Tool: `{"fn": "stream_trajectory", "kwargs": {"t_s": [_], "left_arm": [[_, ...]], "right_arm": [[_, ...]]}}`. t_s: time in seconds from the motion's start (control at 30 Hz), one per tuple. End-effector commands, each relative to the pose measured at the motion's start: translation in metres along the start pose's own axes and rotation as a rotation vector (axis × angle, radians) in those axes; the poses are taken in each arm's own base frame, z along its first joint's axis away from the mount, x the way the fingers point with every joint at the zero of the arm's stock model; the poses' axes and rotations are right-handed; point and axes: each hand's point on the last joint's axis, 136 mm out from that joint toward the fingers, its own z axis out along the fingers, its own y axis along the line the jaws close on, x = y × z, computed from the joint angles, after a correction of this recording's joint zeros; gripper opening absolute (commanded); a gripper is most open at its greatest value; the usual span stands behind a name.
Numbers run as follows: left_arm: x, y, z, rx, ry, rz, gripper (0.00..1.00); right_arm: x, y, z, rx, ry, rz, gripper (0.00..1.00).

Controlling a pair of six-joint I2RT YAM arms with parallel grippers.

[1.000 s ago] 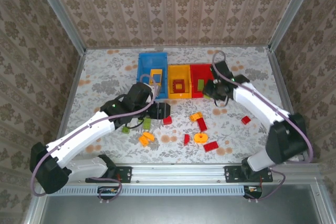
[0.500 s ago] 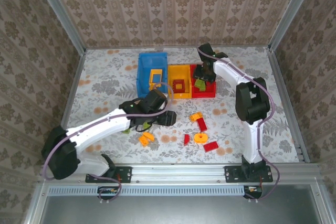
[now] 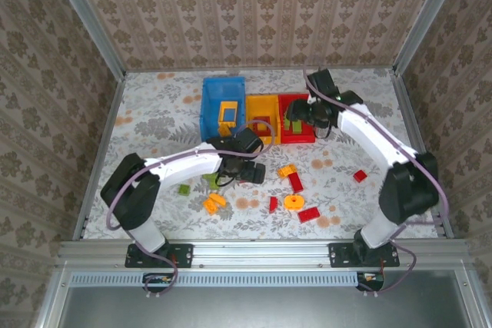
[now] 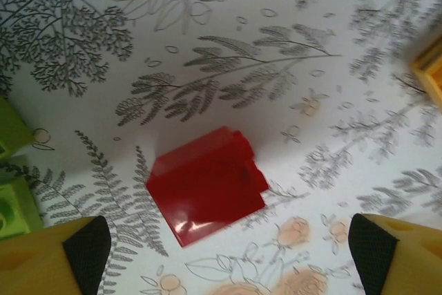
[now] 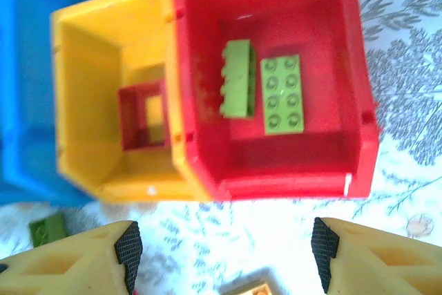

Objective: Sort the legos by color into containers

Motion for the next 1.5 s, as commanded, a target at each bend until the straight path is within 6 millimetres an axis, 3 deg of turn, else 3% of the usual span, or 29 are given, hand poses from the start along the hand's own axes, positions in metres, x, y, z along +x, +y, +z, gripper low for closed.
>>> {"fn": "stream_trajectory", "kwargs": {"t_s": [0.0,0.1,0.23,0.3,0.37,0.47,0.53,0.63,0.73,0.87,0.97,1.07,1.27,1.47], "left_arm": [[0.006,0.014,0.004,-0.06,0.06,-0.025,0.93],[0.008,0.01,0.013,-0.039,0.07,-0.025,0.9],[0.007,0.008,0.026,-0.039,0.091,-0.028,0.81],[0.006,0.007,0.03,-0.036,0.089,-0.027,0.71],[0.003,0.006,0.033,-0.036,0.084,-0.03,0.6],[-0.001,0.005,0.035,-0.043,0.077,-0.032,0.44],[-0.003,0.005,0.035,-0.051,0.073,-0.025,0.39],[-0.015,0.003,0.019,-0.063,0.022,0.0,0.34],[-0.038,-0.005,-0.011,-0.054,-0.054,0.025,0.33],[-0.086,-0.018,-0.055,-0.031,-0.169,0.049,0.32],[-0.123,-0.022,-0.07,-0.02,-0.223,0.047,0.32],[-0.159,-0.021,-0.069,-0.007,-0.255,0.044,0.31],[-0.221,-0.014,-0.044,-0.019,-0.27,0.039,0.35],[-0.25,-0.006,-0.004,-0.021,-0.228,0.015,0.39]], "right_arm": [[0.034,0.003,-0.007,-0.05,0.04,-0.003,0.69],[0.061,0.006,-0.015,-0.105,0.066,0.0,0.69],[0.089,0.04,-0.043,-0.344,0.038,-0.078,0.7],[0.111,0.062,-0.058,-0.507,0.036,-0.153,0.7],[0.133,0.071,-0.067,-0.592,0.051,-0.212,0.7],[0.155,0.074,-0.073,-0.662,0.063,-0.253,0.7],[0.157,0.072,-0.078,-0.679,0.042,-0.251,0.7],[0.148,0.07,-0.086,-0.668,-0.011,-0.258,0.71],[0.128,0.07,-0.096,-0.633,-0.107,-0.25,0.71],[0.087,0.053,-0.105,-0.514,-0.32,-0.157,0.78],[0.066,0.047,-0.11,-0.471,-0.438,-0.128,0.83],[0.048,0.048,-0.108,-0.442,-0.507,-0.126,0.87],[0.019,0.061,-0.108,-0.4,-0.534,-0.122,0.88],[0.019,0.057,-0.109,-0.378,-0.526,-0.118,0.88]]}}
